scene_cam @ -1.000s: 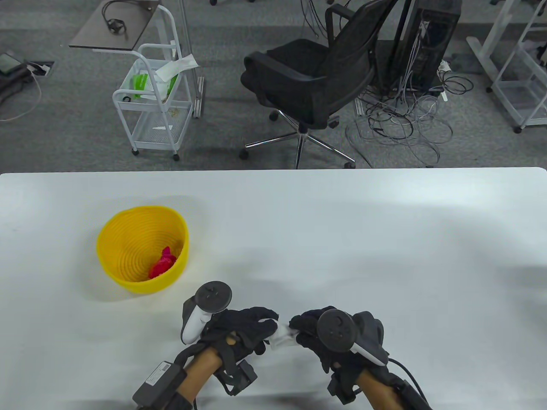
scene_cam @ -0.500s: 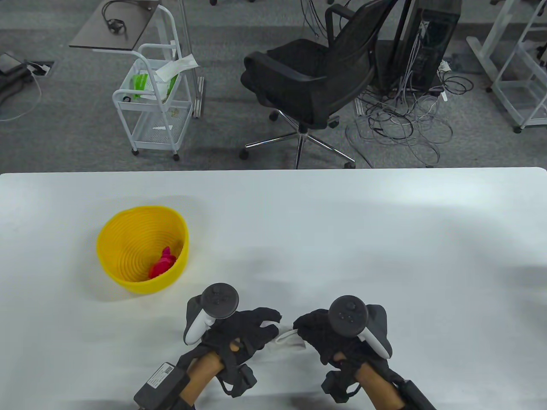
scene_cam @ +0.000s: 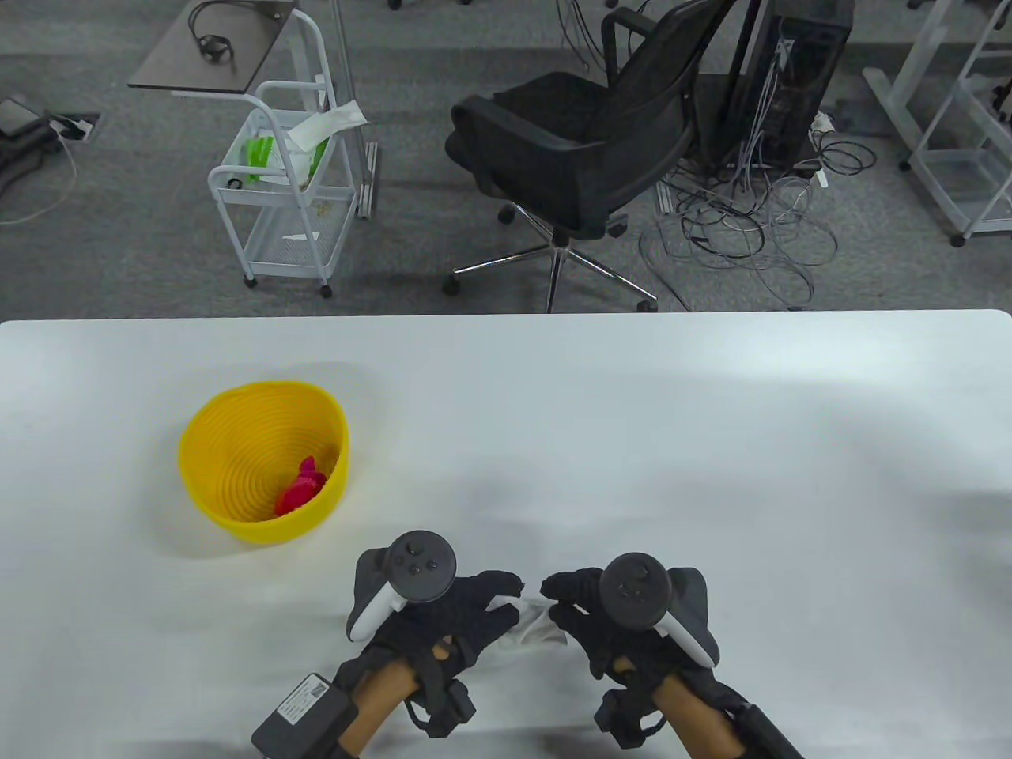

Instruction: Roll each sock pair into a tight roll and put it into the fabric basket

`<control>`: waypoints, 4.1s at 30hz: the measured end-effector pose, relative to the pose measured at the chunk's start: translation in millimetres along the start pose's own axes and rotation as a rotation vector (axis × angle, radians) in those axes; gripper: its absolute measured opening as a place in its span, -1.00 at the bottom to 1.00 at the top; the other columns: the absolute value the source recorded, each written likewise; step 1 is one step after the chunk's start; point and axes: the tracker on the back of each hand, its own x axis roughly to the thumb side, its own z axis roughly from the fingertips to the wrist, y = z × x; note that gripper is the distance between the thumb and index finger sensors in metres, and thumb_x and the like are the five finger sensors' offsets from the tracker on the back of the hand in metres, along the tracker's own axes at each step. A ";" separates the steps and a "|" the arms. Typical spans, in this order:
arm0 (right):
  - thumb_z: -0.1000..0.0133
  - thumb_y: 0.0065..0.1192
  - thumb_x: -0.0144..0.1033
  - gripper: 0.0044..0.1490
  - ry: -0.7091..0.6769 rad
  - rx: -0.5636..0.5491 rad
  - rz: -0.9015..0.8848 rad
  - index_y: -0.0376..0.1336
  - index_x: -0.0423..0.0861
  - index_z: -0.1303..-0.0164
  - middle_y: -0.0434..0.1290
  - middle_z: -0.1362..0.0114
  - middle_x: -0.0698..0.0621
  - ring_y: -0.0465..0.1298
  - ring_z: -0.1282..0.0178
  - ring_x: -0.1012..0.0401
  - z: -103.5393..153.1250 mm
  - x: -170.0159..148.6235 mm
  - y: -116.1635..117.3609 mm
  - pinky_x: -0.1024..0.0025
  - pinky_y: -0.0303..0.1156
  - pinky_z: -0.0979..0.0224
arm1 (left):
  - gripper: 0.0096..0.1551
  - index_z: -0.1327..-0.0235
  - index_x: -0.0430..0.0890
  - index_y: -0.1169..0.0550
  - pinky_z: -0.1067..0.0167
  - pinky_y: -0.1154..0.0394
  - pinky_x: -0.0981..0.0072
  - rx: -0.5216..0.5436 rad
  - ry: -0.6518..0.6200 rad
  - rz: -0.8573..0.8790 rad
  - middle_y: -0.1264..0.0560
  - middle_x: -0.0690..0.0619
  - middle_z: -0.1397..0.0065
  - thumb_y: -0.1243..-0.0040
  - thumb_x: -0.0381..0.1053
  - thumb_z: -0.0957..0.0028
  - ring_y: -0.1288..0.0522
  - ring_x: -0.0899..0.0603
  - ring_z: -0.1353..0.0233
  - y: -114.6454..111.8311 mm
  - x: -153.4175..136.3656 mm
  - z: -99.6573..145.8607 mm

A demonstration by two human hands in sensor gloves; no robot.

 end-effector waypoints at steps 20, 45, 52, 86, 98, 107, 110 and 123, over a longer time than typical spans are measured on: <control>-0.03 0.11 0.07 -0.27 0.084 0.121 -0.279 0.14 0.12 -0.44 0.49 -0.39 0.08 0.62 -0.27 0.20 -4.2 -7.1 5.7 0.03 0.48 -0.37 | -0.09 -0.44 0.41 -0.19 -0.20 -0.37 -0.13 0.014 -0.087 0.153 -0.04 -0.10 -0.63 -0.16 0.49 0.25 -0.43 -0.27 -0.38 -3.0 10.5 12.2; -0.06 0.11 0.03 -0.34 0.065 -0.057 -0.093 0.23 0.10 -0.39 0.54 -0.35 0.04 0.68 -0.17 0.17 8.7 21.8 10.2 0.03 0.55 -0.27 | -0.53 0.03 0.00 -0.68 0.09 -0.68 -0.06 0.384 0.066 0.115 -0.57 -0.19 -0.34 -0.13 0.11 0.13 -0.78 -0.31 -0.05 2.8 18.2 18.9; -0.04 0.18 -0.03 -0.37 0.201 0.002 -0.260 0.24 0.20 -0.37 0.54 -0.40 0.07 0.71 -0.19 0.16 -0.2 -0.5 10.3 0.05 0.59 -0.24 | -0.58 0.13 -0.07 -0.73 0.15 -0.76 0.06 0.422 -0.059 0.200 -0.72 -0.18 -0.10 -0.19 0.01 0.15 -0.84 -0.26 0.06 9.2 29.1 27.4; -0.07 0.26 -0.07 -0.58 -0.051 0.316 -0.771 0.42 0.23 -0.14 0.38 -0.53 0.08 0.42 -0.55 0.07 1.8 -4.8 -7.2 -0.08 0.38 -0.46 | -0.59 0.03 0.05 -0.72 -0.03 -0.62 0.01 0.060 -0.088 0.929 -0.82 0.09 0.10 -0.28 0.06 0.11 -0.79 -0.08 -0.05 24.6 -6.0 12.5; -0.09 0.21 -0.02 -0.58 -0.191 0.437 -0.954 0.38 0.27 -0.15 0.50 -0.43 0.34 0.45 -0.54 0.30 2.5 -1.9 -10.4 0.07 0.32 -0.58 | -0.59 0.03 0.18 -0.78 -0.14 -0.46 -0.14 0.045 -0.128 0.572 -0.69 0.02 -0.20 -0.35 0.07 0.14 -0.63 -0.22 -0.24 15.9 1.0 9.3; -0.08 0.17 0.12 -0.39 -0.127 0.385 -0.820 0.23 0.28 -0.38 0.26 -0.65 0.28 0.28 -0.66 0.17 -0.1 -7.9 -4.0 -0.05 0.22 -0.61 | -0.56 -0.02 0.09 -0.73 0.00 -0.53 -0.07 0.102 -0.109 0.445 -0.70 -0.02 -0.13 -0.32 0.07 0.14 -0.71 -0.17 -0.01 28.3 7.8 17.5; -0.06 0.16 0.15 -0.32 -0.047 0.286 -0.708 0.16 0.34 -0.44 0.23 -0.66 0.21 0.29 -0.65 0.14 -2.2 -13.1 -0.9 -0.04 0.25 -0.58 | -0.55 -0.03 0.07 -0.71 -0.01 -0.52 -0.08 0.131 -0.096 0.349 -0.67 -0.03 -0.18 -0.32 0.06 0.14 -0.70 -0.18 -0.03 35.4 11.5 20.5; -0.03 0.14 0.20 -0.25 0.090 0.140 -0.580 0.16 0.21 -0.45 0.33 -0.59 0.16 0.40 -0.56 0.13 -7.0 -31.4 -4.0 -0.03 0.32 -0.51 | -0.51 0.07 0.01 -0.77 0.03 -0.56 -0.06 0.437 0.050 -0.057 -0.75 -0.06 -0.04 -0.35 0.15 0.22 -0.75 -0.17 0.03 105.5 3.5 43.1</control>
